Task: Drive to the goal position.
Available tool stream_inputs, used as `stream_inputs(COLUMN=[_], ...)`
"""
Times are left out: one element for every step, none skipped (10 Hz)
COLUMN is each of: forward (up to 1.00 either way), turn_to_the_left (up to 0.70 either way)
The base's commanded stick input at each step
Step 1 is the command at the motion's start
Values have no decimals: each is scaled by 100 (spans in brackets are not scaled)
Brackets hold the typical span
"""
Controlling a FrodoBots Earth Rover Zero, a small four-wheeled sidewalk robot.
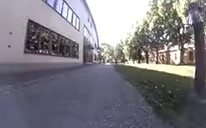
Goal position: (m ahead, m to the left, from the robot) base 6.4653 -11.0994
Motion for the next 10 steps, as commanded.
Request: stream_inputs(forward=[45,45,45,45,45,45,45,45,45,45], turn_to_the_left=[27,27,27,27,27,27,27,27,14,2])
